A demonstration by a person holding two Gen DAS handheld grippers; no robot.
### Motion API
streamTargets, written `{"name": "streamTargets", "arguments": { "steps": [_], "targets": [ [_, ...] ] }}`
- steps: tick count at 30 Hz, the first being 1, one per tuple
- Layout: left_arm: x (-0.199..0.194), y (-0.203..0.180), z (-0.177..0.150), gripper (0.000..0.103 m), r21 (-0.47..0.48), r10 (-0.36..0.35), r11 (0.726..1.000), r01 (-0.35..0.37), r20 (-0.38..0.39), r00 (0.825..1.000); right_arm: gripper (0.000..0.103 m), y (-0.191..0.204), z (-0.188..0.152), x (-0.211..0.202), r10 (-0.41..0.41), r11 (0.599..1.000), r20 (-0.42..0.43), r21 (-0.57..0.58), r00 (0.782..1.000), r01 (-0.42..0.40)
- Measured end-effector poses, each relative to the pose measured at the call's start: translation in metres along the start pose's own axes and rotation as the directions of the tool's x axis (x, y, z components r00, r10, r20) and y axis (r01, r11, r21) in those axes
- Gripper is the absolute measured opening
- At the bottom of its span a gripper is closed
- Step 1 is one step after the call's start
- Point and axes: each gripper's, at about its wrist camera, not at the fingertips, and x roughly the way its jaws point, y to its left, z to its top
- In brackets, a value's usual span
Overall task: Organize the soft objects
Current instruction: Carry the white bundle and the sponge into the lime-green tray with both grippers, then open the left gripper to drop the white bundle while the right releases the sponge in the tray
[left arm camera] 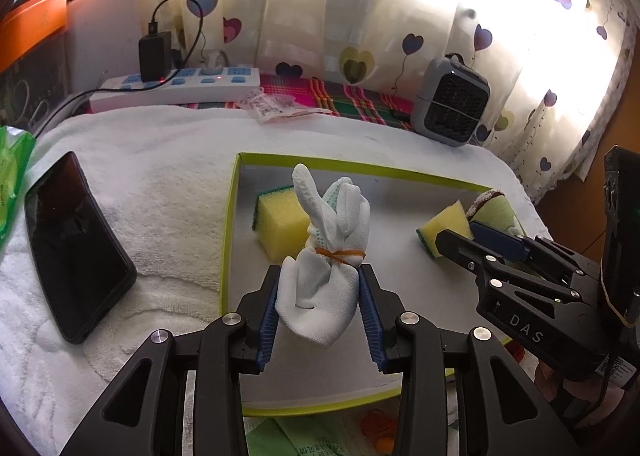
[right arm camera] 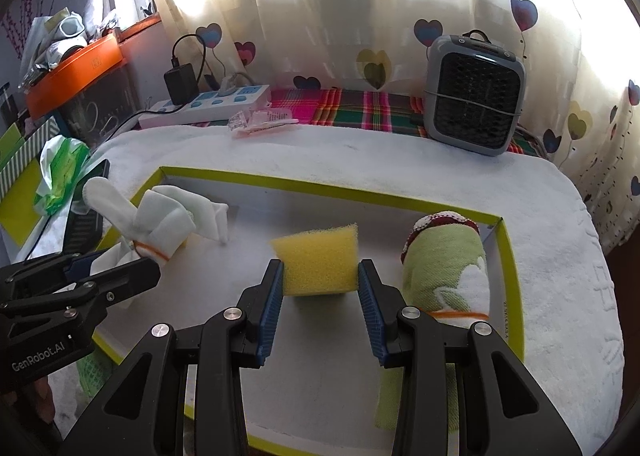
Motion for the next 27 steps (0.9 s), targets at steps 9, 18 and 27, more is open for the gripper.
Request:
{"name": "streamTargets", "arguments": {
  "steps": [9, 18, 27],
  "targets": [
    [0.0032, -0.001, -0.0001, 0.037, 0.01, 0.011, 1.0, -0.011, 0.0, 1.0, 0.039, 0.0012, 0.0037, 0.0041, -0.02, 1.0, 0.008, -0.015, 1.0, 0.02],
    [0.0048, -0.0036, 0.0001, 0.043, 0.032, 0.011, 0.999, -0.011, 0.001, 1.0, 0.04, 0.0047, 0.0048, 0.0059, -0.039, 0.998, 0.019, -0.038, 0.999, 0.04],
    [0.0007, -0.0058, -0.0009, 0.05, 0.046, 0.035, 0.998, -0.035, 0.018, 0.999, 0.046, 0.0049, 0.0037, 0.0076, -0.051, 0.998, 0.022, -0.038, 0.998, 0.052]
  ]
}}
